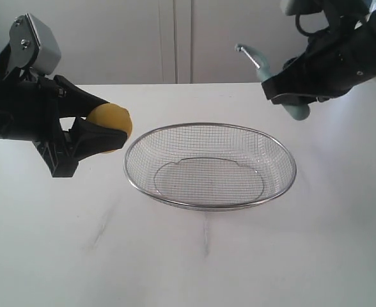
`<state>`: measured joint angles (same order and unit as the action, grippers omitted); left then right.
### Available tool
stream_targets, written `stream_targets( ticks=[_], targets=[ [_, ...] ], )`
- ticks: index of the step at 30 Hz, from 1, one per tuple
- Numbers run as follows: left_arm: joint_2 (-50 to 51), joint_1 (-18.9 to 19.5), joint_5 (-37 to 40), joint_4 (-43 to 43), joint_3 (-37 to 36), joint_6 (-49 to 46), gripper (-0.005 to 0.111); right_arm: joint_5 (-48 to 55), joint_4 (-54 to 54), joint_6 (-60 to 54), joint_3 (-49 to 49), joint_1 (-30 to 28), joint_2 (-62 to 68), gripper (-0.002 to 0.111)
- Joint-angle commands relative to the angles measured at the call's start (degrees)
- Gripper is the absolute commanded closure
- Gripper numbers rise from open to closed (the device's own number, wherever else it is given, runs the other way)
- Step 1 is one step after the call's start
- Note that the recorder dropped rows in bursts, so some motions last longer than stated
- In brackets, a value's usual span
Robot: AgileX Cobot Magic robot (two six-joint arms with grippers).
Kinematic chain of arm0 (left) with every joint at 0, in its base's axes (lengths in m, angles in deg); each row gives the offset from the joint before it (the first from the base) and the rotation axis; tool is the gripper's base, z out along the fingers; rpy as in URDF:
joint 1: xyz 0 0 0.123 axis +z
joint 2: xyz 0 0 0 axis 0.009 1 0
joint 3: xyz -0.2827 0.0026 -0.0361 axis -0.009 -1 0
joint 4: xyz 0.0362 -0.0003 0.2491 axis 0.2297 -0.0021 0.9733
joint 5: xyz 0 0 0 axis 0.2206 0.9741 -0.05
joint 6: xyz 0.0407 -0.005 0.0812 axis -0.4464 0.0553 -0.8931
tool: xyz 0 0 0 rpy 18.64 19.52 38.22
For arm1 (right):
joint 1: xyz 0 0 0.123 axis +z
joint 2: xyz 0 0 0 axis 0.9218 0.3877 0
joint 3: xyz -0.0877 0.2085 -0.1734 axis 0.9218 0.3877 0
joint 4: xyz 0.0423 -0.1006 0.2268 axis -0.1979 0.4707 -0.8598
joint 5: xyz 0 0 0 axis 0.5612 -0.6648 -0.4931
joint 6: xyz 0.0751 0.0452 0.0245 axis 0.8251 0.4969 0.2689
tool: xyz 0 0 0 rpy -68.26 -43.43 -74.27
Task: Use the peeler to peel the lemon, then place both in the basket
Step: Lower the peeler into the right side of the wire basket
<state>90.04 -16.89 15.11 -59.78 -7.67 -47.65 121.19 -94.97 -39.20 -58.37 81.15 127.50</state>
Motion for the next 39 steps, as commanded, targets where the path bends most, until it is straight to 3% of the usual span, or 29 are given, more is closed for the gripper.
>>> stream_targets(
  ticks=[1, 22, 39],
  targets=[
    [-0.34, 0.12, 1.2, -1.75, -0.34, 0.14, 0.107, 1.56, 0.54, 1.38, -0.56, -0.26, 3.22, 0.108],
    [-0.34, 0.12, 1.73, -2.1, -0.34, 0.14, 0.107, -3.31, -1.55, 1.37, -0.45, 0.93, 21.2, 0.108],
    [-0.34, 0.12, 2.3, -2.21, -0.34, 0.14, 0.107, -7.58, -2.63, -4.4, -0.45, 0.93, 27.1, 0.108]
  ],
)
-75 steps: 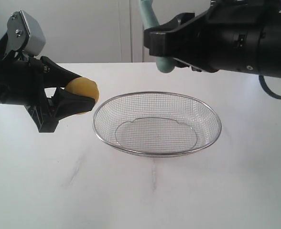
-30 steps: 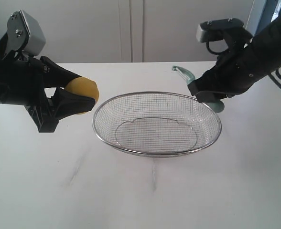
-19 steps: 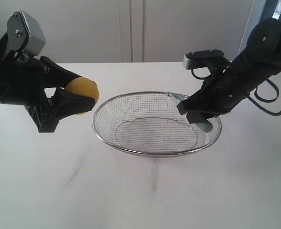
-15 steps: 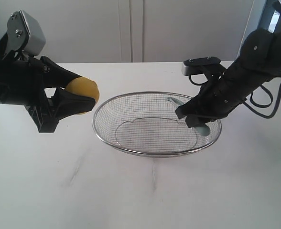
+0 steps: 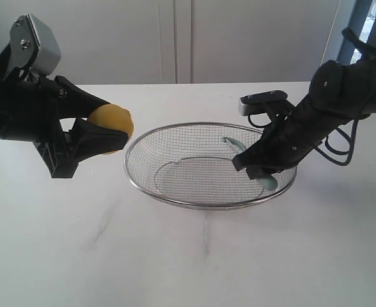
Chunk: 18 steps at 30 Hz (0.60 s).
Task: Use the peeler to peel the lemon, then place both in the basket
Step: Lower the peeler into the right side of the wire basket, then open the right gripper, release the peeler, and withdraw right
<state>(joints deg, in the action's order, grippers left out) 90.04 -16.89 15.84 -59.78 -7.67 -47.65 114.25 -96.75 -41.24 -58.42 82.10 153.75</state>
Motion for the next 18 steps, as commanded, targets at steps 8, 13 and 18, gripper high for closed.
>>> stream_targets(
  ticks=[8, 13, 18],
  targets=[
    [-0.34, 0.12, 1.57, -2.21, -0.34, 0.14, 0.107, -1.12, -4.33, -9.7, -0.41, 0.22, 2.34, 0.108],
    [-0.34, 0.12, 1.57, -2.21, -0.34, 0.14, 0.107, -1.12, -4.45, -11.1, -0.41, 1.28, 2.57, 0.1],
    [-0.34, 0.12, 1.57, -2.21, -0.34, 0.14, 0.107, -1.0, -4.45, -10.85, -0.41, 2.5, 2.57, 0.079]
  ],
)
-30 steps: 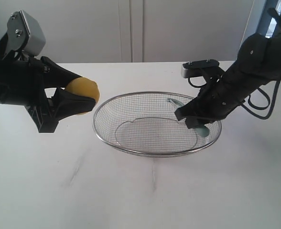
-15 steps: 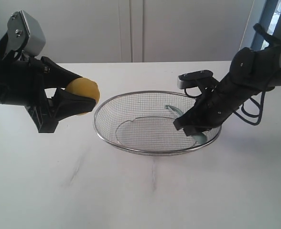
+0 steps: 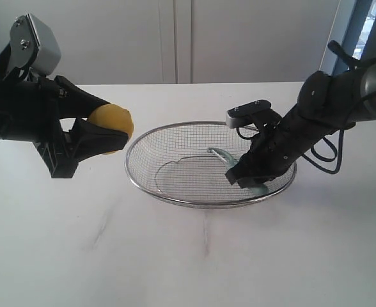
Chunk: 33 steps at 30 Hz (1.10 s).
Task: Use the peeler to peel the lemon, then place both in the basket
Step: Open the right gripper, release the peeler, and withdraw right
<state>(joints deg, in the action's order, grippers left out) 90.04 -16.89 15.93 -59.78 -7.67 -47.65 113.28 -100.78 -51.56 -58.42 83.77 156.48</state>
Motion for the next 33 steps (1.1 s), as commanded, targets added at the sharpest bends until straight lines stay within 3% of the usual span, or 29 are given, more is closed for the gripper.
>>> stream_targets(
  ticks=[1, 5, 9, 22, 26, 33],
  targets=[
    [-0.34, 0.12, 1.48, -2.21, -0.34, 0.14, 0.107, -0.04, -0.42, -0.53, -0.41, 0.99, -0.16, 0.074],
    [-0.34, 0.12, 1.48, -2.21, -0.34, 0.14, 0.107, -0.04, -0.42, -0.4, -0.41, 0.99, -0.16, 0.059],
    [-0.34, 0.12, 1.48, -2.21, -0.34, 0.14, 0.107, -0.37, -0.42, -0.4, -0.41, 0.99, -0.64, 0.051],
    [-0.34, 0.12, 1.48, -2.21, -0.34, 0.14, 0.107, 3.19, -0.42, 3.9, -2.32, 0.99, -13.0, 0.051],
    [-0.34, 0.12, 1.48, -2.21, -0.34, 0.14, 0.107, 7.12, -0.42, 4.32, -2.69, 0.99, -19.6, 0.062],
    [-0.34, 0.12, 3.14, -2.21, -0.34, 0.14, 0.107, 13.01, 2.74, 7.72, -2.69, 0.99, -32.19, 0.108]
  ],
)
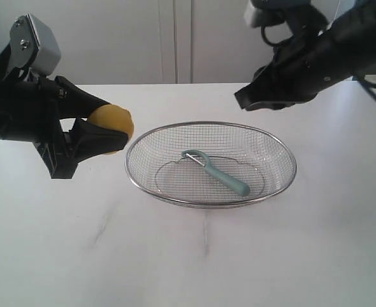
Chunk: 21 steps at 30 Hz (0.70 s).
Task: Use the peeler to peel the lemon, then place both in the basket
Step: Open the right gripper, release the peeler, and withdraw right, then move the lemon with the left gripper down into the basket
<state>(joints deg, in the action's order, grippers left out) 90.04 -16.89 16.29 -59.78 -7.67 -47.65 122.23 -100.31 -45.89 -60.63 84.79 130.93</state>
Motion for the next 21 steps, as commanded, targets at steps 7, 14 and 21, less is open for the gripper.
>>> stream_targets(
  ticks=[7, 14, 21],
  targets=[
    [-0.34, 0.12, 4.52, -2.21, -0.34, 1.07, 0.107, 14.96, 13.61, 11.88, 2.28, -0.03, -19.51, 0.108],
    [-0.46, 0.12, 7.93, -2.21, -0.23, 6.04, 0.107, 14.81, 14.88, 14.71, 11.59, -0.03, -31.2, 0.108],
    [-1.05, -0.01, 7.03, 7.54, 6.43, 17.14, 0.107, 7.85, 14.88, 16.57, 20.33, -0.03, -37.08, 0.108]
  ],
)
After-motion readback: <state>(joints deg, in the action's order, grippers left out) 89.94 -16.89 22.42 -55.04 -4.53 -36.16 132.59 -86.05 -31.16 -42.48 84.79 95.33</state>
